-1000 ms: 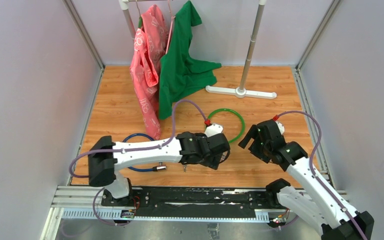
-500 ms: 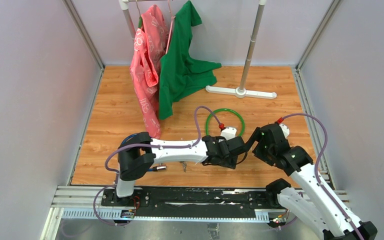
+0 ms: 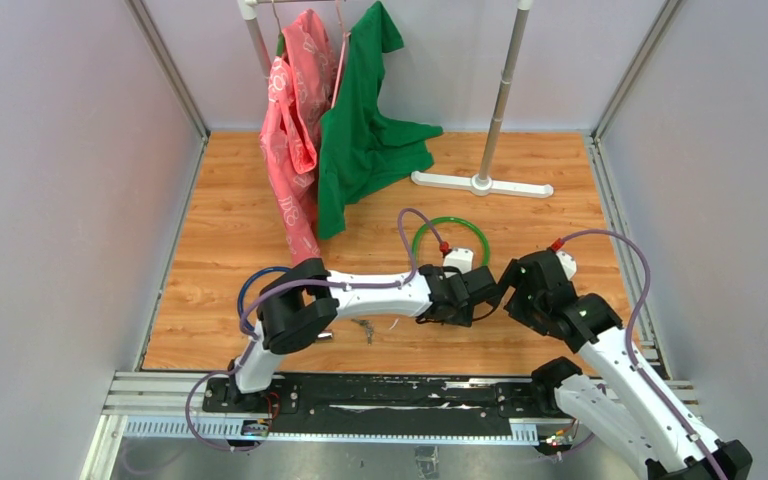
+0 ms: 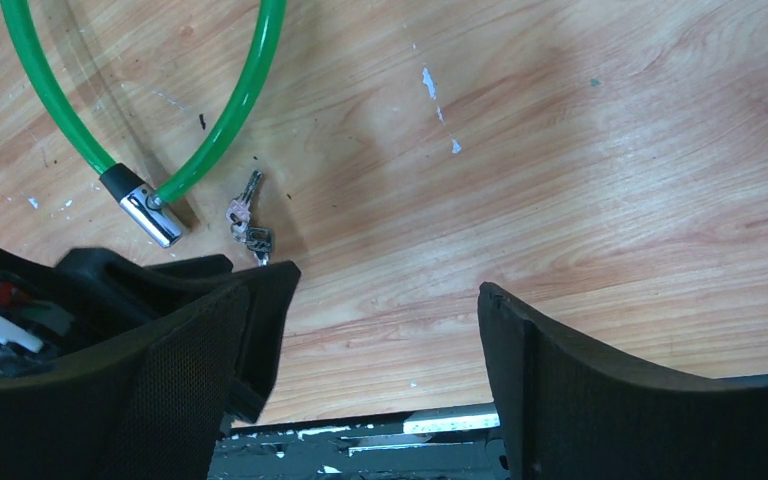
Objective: Unlock with the key
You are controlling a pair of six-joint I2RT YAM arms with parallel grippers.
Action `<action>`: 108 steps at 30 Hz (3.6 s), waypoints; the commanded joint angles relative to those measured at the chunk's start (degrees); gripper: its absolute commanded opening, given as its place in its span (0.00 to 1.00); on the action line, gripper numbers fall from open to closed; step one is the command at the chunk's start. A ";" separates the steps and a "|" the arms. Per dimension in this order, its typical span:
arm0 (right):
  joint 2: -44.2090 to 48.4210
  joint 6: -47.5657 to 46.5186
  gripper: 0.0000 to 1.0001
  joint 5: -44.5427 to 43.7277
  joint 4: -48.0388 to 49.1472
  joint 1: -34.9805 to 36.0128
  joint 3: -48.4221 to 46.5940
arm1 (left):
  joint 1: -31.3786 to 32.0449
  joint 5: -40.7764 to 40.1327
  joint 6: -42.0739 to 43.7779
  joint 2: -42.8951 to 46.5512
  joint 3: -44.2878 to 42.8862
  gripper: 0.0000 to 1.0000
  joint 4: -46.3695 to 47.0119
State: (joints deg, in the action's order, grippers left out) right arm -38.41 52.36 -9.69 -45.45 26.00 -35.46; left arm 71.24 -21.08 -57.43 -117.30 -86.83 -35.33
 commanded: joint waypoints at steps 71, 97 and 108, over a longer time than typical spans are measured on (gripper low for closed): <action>12.03 1.96 0.45 38.14 19.50 -0.42 0.59 | -4.01 17.44 21.48 37.26 21.29 0.00 17.28; 9.22 3.71 0.35 37.47 23.09 -0.43 2.19 | -4.01 19.59 22.16 39.43 20.23 0.00 16.94; 9.15 3.98 0.51 37.79 23.55 -0.44 3.55 | -4.01 18.54 22.17 40.40 20.34 0.00 16.62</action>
State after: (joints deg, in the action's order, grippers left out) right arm -29.41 56.16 27.03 -22.76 25.98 -33.21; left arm 67.26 -2.96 -35.73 -78.85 -65.71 -19.81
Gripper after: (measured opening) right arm 0.494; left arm 0.037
